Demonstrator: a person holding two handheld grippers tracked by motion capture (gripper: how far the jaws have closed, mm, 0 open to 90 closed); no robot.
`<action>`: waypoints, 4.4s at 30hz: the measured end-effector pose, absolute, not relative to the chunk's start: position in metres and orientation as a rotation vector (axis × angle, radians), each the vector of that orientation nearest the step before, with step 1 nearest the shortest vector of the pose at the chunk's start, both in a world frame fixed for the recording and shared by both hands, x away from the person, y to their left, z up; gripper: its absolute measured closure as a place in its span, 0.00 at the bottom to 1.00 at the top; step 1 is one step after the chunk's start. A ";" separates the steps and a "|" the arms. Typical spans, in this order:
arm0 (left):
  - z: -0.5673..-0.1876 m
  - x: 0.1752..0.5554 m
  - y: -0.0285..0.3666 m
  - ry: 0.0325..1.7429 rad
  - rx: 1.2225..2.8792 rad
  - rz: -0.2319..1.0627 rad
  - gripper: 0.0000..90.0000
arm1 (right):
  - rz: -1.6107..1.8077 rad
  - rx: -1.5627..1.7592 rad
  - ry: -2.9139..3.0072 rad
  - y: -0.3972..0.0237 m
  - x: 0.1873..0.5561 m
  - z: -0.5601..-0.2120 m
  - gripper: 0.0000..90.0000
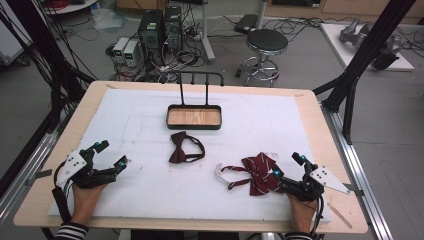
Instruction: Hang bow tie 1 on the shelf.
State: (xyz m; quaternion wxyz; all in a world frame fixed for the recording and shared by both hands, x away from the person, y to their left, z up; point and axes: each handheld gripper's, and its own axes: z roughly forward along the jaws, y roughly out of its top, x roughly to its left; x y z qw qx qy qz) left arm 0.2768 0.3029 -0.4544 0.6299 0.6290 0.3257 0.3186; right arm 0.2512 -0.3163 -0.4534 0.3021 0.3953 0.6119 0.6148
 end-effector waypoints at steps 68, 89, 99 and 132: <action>-0.454 0.278 0.303 0.738 1.448 0.719 0.13 | 1.357 0.937 2.043 -0.295 0.252 -0.376 0.13; -0.454 0.278 0.303 0.736 1.446 0.715 0.13 | 1.056 0.951 2.358 -0.272 0.267 -0.369 0.15; -0.454 0.278 0.303 0.736 1.448 0.714 0.13 | 0.978 0.979 2.451 -0.265 0.272 -0.376 0.16; -0.454 0.278 0.304 0.733 1.449 0.707 0.13 | 0.645 1.007 2.671 -0.239 0.285 -0.400 0.22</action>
